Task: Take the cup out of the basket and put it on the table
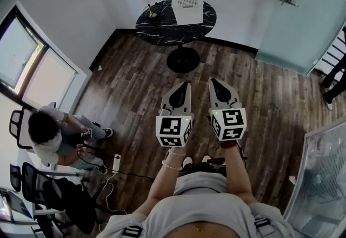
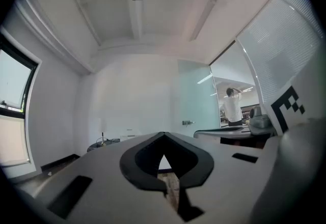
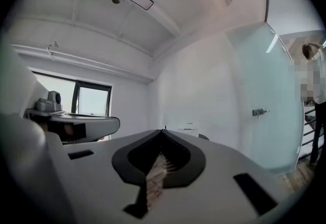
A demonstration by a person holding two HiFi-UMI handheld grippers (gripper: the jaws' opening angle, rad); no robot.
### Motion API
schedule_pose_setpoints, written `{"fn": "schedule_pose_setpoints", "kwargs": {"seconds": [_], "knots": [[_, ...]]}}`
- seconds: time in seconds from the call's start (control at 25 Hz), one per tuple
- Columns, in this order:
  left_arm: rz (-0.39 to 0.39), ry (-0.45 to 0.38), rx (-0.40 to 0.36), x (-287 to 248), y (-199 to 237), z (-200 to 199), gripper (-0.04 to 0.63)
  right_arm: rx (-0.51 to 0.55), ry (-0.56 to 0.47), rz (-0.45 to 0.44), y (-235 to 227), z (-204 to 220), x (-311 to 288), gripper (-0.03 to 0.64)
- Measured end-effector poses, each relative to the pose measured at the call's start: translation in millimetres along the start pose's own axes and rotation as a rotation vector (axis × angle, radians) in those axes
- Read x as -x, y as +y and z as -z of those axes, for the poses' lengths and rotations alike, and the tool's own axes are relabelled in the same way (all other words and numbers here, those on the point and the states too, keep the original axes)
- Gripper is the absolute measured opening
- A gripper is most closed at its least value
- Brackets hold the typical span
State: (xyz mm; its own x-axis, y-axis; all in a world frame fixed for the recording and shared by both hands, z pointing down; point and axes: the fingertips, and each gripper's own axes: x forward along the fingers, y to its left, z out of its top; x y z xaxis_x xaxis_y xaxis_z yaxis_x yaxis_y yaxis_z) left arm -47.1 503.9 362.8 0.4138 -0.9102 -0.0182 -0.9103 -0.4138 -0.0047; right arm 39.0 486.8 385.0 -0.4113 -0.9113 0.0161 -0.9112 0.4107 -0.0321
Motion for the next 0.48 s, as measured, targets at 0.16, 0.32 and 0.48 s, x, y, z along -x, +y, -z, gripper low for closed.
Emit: {"fn": "schedule_pose_setpoints", "kwargs": {"seconds": [0.16, 0.32, 0.48], "knots": [[0.002, -0.001, 0.001, -1.6, -0.6, -2.3, 0.006, 0.0, 0.0, 0.0, -1.4, -2.0, -1.0, 0.008], [0.001, 0.002, 0.001, -2.9, -5.1, -0.6, 0.006, -0.001, 0.002, -0.005, -4.4, -0.9, 1.0, 0.008], [-0.002, 0.006, 0.005, -5.4, -9.3, 0.2, 0.006, -0.001, -0.001, -0.009, -9.6, -1.9, 2.5, 0.008]]}}
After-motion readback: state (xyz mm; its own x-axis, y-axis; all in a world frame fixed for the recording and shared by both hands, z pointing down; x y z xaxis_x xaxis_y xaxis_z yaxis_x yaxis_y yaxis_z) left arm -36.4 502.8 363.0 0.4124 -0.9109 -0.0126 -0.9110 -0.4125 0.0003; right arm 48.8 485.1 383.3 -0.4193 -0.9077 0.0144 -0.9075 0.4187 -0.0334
